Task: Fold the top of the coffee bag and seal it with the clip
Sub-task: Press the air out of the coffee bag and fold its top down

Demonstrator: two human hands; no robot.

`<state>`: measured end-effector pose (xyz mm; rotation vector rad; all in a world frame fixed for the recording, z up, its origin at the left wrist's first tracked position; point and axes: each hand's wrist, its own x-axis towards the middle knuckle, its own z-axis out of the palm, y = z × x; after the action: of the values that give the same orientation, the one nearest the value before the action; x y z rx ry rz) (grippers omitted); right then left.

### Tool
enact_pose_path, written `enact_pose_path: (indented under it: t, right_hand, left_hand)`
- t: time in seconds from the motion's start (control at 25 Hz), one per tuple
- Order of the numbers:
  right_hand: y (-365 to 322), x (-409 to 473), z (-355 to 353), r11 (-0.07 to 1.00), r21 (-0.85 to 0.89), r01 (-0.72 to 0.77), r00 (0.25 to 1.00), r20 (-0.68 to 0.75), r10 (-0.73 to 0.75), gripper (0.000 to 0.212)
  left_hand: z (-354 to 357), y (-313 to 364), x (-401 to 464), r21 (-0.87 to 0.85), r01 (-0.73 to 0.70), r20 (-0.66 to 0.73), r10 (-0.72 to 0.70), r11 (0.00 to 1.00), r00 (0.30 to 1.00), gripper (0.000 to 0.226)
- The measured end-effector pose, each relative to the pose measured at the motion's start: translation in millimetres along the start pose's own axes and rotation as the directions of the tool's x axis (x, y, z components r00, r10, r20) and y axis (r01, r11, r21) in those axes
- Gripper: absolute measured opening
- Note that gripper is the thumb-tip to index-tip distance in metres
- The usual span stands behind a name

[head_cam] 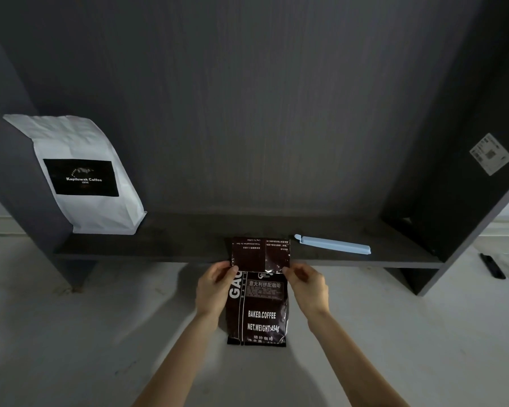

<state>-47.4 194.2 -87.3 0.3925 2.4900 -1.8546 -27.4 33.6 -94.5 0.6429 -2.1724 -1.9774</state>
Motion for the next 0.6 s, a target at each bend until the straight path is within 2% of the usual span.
enact_pose_path:
  t: [0.24,0.44,0.6]
  right_hand:
    - [-3,-4,-1,0.994,-0.052,0.097,0.995,-0.004,-0.097,0.022]
    - [-6,-3,-4,0.968,-0.114,0.225,0.974,-0.013,-0.228,0.023]
    - [-14,-1,-15,0.953,-0.104,0.285,0.958,-0.008,-0.288,0.02]
  left_hand:
    - [-2,4,-4,0.15,-0.059,-0.044,0.066,0.987,0.997,0.033]
    - [1,16,-14,0.313,-0.302,-0.135,0.357,0.9,0.924,0.038]
    - [9,33,-13,0.434,-0.459,-0.104,0.549,0.775,0.829,0.03]
